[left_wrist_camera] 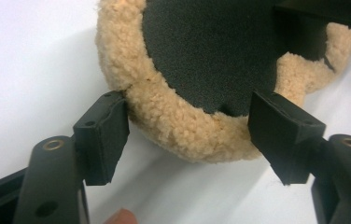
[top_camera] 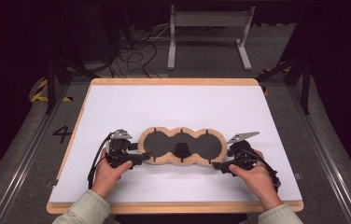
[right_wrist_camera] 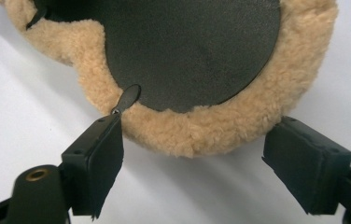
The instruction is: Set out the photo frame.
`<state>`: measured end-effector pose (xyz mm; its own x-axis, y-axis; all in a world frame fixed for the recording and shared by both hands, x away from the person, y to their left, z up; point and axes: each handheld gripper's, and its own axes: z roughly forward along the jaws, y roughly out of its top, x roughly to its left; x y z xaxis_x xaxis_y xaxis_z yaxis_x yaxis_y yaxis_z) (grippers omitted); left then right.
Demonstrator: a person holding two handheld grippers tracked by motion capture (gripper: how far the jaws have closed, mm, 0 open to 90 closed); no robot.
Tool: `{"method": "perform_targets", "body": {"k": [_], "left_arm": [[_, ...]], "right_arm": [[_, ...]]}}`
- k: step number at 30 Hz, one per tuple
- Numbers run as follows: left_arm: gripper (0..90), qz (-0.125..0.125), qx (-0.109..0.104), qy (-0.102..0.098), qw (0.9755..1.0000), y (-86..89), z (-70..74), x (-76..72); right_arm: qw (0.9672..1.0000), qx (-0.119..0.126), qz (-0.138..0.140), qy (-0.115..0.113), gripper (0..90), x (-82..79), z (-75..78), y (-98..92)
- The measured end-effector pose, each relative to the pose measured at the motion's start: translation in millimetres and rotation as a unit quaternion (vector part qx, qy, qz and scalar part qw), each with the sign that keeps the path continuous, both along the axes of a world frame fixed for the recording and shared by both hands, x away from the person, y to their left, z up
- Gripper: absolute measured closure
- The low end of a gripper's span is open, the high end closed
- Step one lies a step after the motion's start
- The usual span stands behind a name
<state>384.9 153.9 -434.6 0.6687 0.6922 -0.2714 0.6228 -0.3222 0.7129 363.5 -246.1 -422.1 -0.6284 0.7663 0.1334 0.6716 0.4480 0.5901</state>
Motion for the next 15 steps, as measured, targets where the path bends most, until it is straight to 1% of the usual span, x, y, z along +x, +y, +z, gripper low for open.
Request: {"method": "perform_targets", "body": {"k": [1, 3, 5, 6, 9, 10, 11, 12, 15], "left_arm": [[32.0, 0.001, 0.0, -0.003, 1.0, -0.2, 1.4, -1.3], [32.7, 0.002, -0.002, -0.001, 1.0, -1.0, 1.8, -2.5], [34.0, 0.003, 0.002, -0.009, 1.0, -0.8, 2.3, -3.0], [35.0, 0.006, 0.0, -0.007, 1.0, -1.2, 2.6, -3.9], [37.8, 0.01, 0.004, -0.022, 0.9997, -0.9, 3.9, -5.6], [38.5, 0.012, 0.007, -0.03, 0.9995, -0.6, 4.2, -5.7], [39.2, 0.012, 0.006, -0.03, 0.9994, -0.5, 4.4, -6.1], [40.1, 0.014, 0.009, -0.036, 0.9992, -0.2, 4.7, -6.4], [44.4, 0.017, 0.02, -0.052, 0.9983, 0.0, 4.8, -8.0]], "right_arm": [[1.0, 0.002, -0.002, -0.002, 21.9, 0.0, 0.1, -0.4], [1.0, 0.003, -0.005, -0.004, 22.3, -0.2, 0.9, -1.2], [0.9998, 0.008, -0.011, -0.012, 23.8, -0.9, 2.9, -2.6], [0.9998, 0.01, -0.012, -0.016, 24.9, -1.2, 4.0, -3.5], [0.9995, 0.009, -0.013, -0.028, 26.8, -2.5, 5.4, -4.2], [0.9993, 0.008, -0.012, -0.034, 27.6, -3.0, 5.6, -3.9], [0.9992, 0.003, -0.012, -0.038, 28.4, -3.5, 5.6, -3.4], [0.9991, 0.0, -0.01, -0.04, 29.8, -3.6, 5.5, -3.2], [0.9984, -0.014, -0.013, -0.054, 36.0, -5.6, 4.8, -2.4]]}}
